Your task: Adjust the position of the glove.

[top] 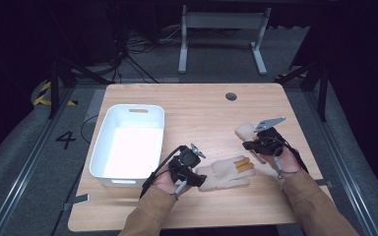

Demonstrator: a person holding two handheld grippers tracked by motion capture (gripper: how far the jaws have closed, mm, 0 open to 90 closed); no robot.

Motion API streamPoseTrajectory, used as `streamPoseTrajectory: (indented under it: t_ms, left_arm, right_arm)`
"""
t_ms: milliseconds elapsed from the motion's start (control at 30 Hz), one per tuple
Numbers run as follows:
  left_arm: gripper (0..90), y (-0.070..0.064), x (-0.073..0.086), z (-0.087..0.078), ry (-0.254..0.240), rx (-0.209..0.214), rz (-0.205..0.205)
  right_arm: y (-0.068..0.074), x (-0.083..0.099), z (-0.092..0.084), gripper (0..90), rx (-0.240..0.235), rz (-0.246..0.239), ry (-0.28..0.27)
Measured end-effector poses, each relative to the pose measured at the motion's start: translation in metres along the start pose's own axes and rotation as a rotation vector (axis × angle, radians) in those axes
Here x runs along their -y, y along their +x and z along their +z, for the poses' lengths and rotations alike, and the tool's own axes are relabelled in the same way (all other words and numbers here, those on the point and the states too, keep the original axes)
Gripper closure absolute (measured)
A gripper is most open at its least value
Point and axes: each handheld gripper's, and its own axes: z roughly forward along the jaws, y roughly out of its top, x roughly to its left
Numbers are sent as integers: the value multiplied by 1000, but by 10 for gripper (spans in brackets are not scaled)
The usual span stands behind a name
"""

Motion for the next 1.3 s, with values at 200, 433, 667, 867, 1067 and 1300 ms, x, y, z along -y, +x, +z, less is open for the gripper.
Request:
streamPoseTrajectory:
  t_ms: [200, 433, 667, 867, 1067, 1300]
  left_arm:
    - [413, 1, 0, -4, -13, 3, -5]
    - [407, 0, 1, -6, -14, 6, -2]
    - [404, -1, 1, -6, -28, -5, 9]
    - [398, -2, 0, -2, -13, 0, 14]
    - [397, -3, 0, -4, -21, -8, 19]
    - [400, -1, -3, -9, -80, -22, 12]
  right_arm:
    - [3, -1, 4, 894, -30, 13, -12]
    - [12, -5, 18, 895, -59, 7, 7]
    - [10, -10, 37, 895, -75, 42, 11]
    - [13, -9, 46, 894, -58, 11, 55]
    - [14, -8, 49, 894, -52, -4, 90]
    - [18, -5, 47, 894, -51, -25, 122]
